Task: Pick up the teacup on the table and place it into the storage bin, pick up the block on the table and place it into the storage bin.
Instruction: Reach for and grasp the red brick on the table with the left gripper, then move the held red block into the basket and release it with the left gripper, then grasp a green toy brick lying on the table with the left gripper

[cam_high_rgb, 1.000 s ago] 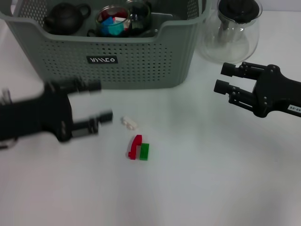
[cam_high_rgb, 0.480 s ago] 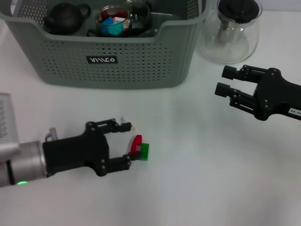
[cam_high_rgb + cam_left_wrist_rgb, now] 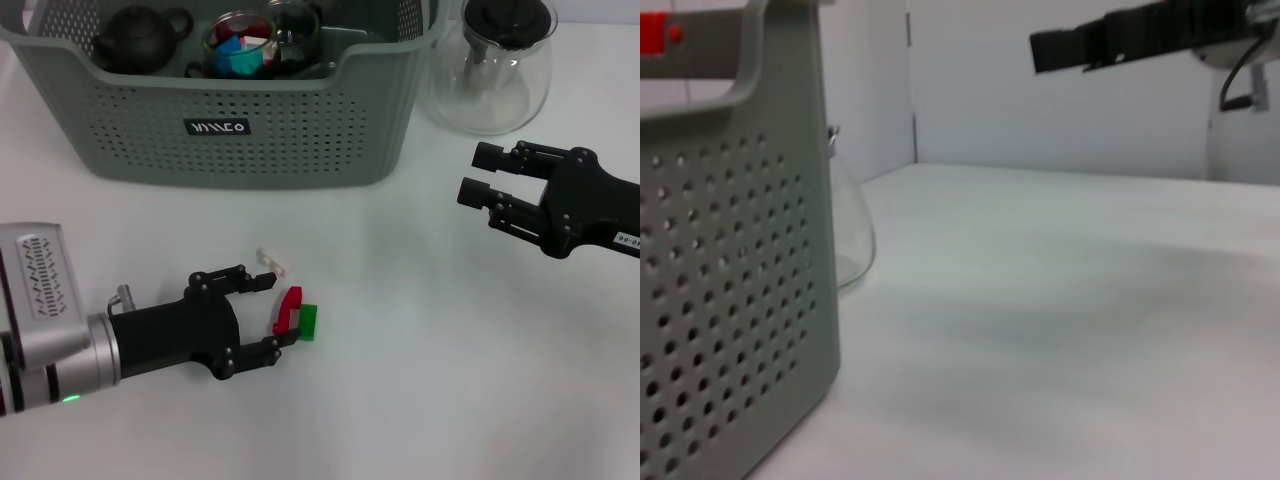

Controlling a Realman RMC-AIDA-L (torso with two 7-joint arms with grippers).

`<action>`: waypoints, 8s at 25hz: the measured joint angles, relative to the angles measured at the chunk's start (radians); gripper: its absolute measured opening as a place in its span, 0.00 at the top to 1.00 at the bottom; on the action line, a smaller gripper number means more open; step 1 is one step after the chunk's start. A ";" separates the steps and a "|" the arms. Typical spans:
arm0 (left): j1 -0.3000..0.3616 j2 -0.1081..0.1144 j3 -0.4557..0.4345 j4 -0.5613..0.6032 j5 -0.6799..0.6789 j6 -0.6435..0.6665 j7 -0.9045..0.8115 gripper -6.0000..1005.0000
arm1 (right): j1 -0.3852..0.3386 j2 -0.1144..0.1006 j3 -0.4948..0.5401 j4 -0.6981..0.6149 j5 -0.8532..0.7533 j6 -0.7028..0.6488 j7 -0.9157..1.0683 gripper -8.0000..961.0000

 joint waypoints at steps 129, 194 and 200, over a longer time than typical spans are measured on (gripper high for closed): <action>-0.365 0.115 0.054 0.575 0.067 -0.112 -1.405 0.51 | -0.003 0.000 0.011 0.000 -0.004 -0.034 0.000 0.47; -0.114 0.002 -0.017 -0.071 0.118 -0.061 0.024 0.41 | -0.017 0.000 0.023 0.002 -0.001 -0.027 0.011 0.47; -0.114 0.000 -0.017 -0.072 0.117 -0.064 0.035 0.42 | -0.017 0.000 0.023 0.002 0.000 -0.027 0.011 0.47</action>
